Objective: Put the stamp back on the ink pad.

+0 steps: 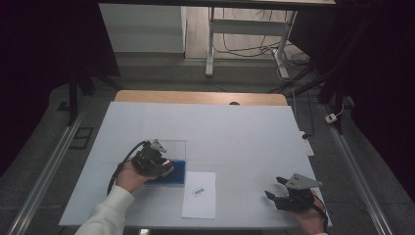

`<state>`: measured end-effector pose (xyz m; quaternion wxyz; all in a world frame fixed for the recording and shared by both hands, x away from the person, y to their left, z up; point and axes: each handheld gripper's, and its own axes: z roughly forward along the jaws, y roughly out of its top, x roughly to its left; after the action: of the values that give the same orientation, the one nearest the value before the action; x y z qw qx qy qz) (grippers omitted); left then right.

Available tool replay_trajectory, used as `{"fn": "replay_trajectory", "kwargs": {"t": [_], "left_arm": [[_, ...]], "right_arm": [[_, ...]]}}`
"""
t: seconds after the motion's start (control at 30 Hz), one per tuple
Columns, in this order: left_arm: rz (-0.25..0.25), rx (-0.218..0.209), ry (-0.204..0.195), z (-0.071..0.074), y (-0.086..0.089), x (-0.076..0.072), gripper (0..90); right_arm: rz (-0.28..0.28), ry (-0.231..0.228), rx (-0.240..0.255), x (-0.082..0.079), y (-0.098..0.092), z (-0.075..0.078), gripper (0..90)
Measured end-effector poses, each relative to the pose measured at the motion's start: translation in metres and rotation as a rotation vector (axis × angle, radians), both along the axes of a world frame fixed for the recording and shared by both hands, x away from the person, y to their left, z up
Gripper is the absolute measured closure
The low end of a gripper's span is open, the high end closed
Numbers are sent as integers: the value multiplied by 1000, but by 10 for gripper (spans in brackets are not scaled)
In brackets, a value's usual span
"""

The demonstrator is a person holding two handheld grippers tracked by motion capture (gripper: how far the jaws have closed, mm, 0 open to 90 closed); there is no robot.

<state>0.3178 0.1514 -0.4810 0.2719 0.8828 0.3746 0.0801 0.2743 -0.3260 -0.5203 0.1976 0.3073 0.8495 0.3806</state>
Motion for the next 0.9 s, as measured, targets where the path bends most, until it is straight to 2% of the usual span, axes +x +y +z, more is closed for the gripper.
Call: {"fn": "replay_trajectory", "kwargs": {"t": [0.07,0.17,0.3,0.43,0.63,0.77,0.9], "left_arm": [[15,-14,-31,4,2,-4,510],[30,-52,-74,9,10,-16,423],[62,-106,-124,9,26,-37,363],[100,-137,-159,1,42,-57,338],[105,-169,-182,-13,55,-80,336],[103,-174,-181,-19,57,-89,336],[108,-179,-184,-21,58,-90,337]], "right_arm": [[0,0,1,0,0,0,300],[1,0,-3,0,0,1,300],[-1,0,6,0,-1,0,300],[1,2,1,-1,0,1,300],[3,-9,8,-1,-1,2,300],[9,-17,13,-2,0,2,300],[19,-25,22,-3,1,3,300]]}}
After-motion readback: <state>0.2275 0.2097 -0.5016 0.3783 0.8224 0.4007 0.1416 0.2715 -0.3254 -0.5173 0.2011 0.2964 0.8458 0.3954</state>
